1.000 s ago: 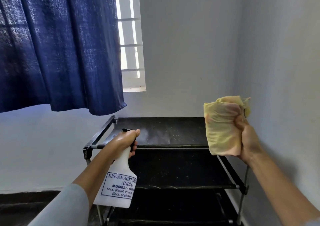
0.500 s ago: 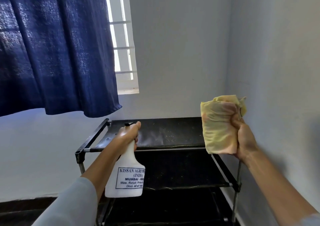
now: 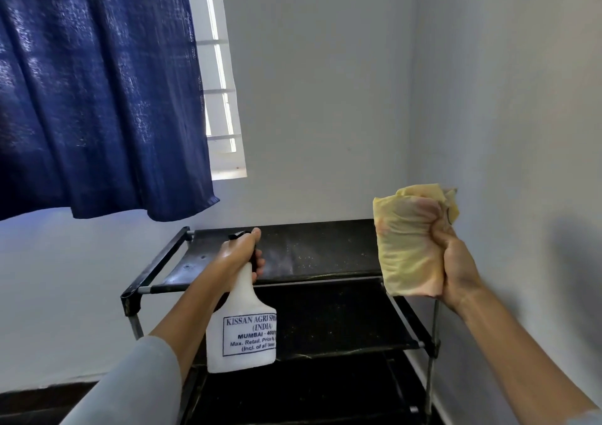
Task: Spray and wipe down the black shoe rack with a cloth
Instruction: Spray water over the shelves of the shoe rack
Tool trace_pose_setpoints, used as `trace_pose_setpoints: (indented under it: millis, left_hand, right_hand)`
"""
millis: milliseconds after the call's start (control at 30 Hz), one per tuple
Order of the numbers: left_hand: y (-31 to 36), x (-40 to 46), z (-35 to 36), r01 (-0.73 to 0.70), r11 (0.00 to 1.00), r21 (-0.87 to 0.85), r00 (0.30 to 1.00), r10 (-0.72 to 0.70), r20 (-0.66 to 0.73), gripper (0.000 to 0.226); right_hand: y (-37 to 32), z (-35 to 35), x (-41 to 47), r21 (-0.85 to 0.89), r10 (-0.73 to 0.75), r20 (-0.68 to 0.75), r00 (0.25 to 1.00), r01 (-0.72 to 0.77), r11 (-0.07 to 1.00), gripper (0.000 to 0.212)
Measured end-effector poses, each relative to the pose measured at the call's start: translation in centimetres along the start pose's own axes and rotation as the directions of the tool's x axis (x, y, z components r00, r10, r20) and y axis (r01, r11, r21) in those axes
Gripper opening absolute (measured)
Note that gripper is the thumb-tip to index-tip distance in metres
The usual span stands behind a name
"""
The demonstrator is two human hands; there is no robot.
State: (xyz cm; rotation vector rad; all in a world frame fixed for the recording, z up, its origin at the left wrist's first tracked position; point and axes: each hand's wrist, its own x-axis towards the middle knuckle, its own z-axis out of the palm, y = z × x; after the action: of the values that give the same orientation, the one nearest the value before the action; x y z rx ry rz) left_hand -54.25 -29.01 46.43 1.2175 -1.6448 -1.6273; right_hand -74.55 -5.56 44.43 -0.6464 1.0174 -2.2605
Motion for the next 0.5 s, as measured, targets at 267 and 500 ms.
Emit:
trace_pose_setpoints:
  millis: [267,500]
  left_hand:
    - [-0.2,-0.6,1.9,0.043,0.998,0.050,0.998,-0.045,0.044,0.038]
    - [-0.1,-1.6,3.7,0.087,0.988,0.127,0.983,-0.106,0.152,0.040]
  right_hand:
    - [-0.2,-1.3,-0.4,0.006,-0.006,-0.029,1.000,0.006,1.000,0.034]
    - [-0.7,-2.5,-0.4,0.010,-0.006,-0.074,0.997,0.007,1.000,0.039]
